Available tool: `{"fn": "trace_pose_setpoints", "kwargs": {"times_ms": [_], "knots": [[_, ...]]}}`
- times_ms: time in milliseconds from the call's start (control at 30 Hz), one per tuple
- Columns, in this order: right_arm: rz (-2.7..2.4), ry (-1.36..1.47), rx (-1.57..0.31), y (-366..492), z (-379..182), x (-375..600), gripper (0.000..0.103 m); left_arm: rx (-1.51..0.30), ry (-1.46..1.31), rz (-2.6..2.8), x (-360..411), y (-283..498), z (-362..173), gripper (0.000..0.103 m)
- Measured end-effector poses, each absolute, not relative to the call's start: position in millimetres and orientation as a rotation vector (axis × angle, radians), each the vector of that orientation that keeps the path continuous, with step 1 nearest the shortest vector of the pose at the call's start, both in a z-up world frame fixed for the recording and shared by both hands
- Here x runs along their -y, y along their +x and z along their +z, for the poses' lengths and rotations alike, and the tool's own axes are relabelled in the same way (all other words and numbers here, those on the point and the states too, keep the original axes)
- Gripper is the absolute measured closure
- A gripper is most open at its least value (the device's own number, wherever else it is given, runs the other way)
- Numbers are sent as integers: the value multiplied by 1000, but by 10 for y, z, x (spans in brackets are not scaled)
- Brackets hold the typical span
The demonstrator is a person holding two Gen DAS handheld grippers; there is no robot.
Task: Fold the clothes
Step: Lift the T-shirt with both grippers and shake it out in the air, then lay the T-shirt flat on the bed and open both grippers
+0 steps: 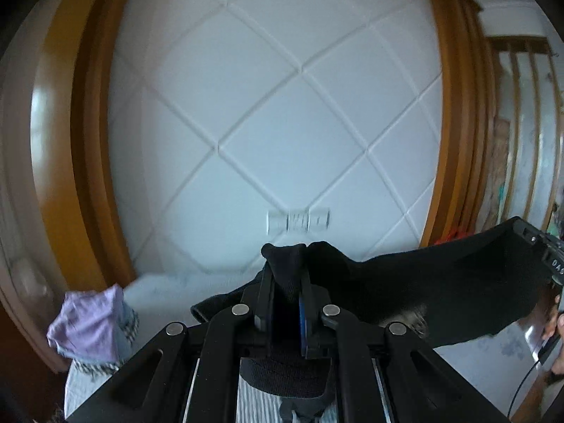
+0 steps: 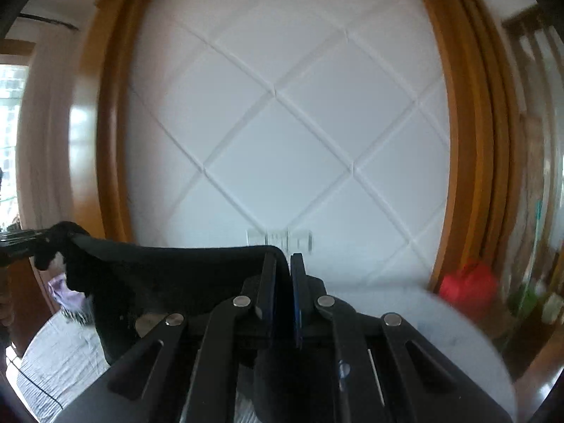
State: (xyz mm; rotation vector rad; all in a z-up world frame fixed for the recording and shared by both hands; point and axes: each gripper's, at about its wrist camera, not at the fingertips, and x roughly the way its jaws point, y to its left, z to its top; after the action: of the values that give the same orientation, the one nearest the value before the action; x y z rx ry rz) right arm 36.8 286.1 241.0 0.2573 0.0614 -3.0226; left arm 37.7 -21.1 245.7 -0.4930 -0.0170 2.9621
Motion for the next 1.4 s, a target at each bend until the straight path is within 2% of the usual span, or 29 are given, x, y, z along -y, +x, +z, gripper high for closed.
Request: {"fn": "trace_pose_setpoints", "kwargs": {"times_ms": [167,300,400,567,667,700,733,767,800,833,867,900,933,967,1033,1233,1333,1400], "knots": [[-3025,109,-56,775,2957,-2990,95,61,-452,2961,236,444,2793,93],[-3051,233,3,604,2996,-3221,95,14,-630,2921,75,-80,2596,93],[-3008,475,97,141,2608,-3372,95,-40,-840,2906,-84,-704,2156,93],[-2859,903,278,-585,1421,-3540,95,-143,-1215,2902,-193,-1764,1069,92],[-2778,1096,304,-837,785,-3534,95,-184,-1448,2773,-201,-2222,455,85],[-2750,1149,312,-903,598,-3509,95,-176,-1487,2750,-183,-2288,329,78],[-2727,1192,314,-924,437,-3453,95,-163,-1518,2729,-159,-2342,212,65],[-2704,1235,316,-945,277,-3397,95,-127,-1536,2703,-100,-2345,133,56],[-2681,1278,317,-966,116,-3340,95,-84,-1549,2674,-30,-2332,64,35],[-2656,1312,314,-977,-29,-3283,95,-59,-1544,2650,38,-2269,61,18],[-2630,1329,298,-968,-143,-3221,93,-38,-1534,2628,106,-2190,77,16],[-2604,1342,282,-956,-237,-3142,90,-54,-1531,2626,170,-2115,86,16],[-2577,1349,264,-938,-291,-3025,78,-79,-1531,2630,233,-2040,94,16],[-2550,1355,245,-919,-346,-2908,61,-92,-1540,2635,324,-1943,85,16],[-2497,1352,183,-876,-437,-2638,43,-110,-1563,2646,524,-1735,57,16],[-2348,1319,-13,-746,-682,-1792,44,-22,-1608,2687,1019,-873,-370,17],[-2291,1309,-60,-639,-773,-1404,60,-4,-1641,2707,1106,-536,-629,18],[-2256,1311,-71,-615,-823,-1162,65,12,-1660,2692,1128,-458,-777,24]]}}
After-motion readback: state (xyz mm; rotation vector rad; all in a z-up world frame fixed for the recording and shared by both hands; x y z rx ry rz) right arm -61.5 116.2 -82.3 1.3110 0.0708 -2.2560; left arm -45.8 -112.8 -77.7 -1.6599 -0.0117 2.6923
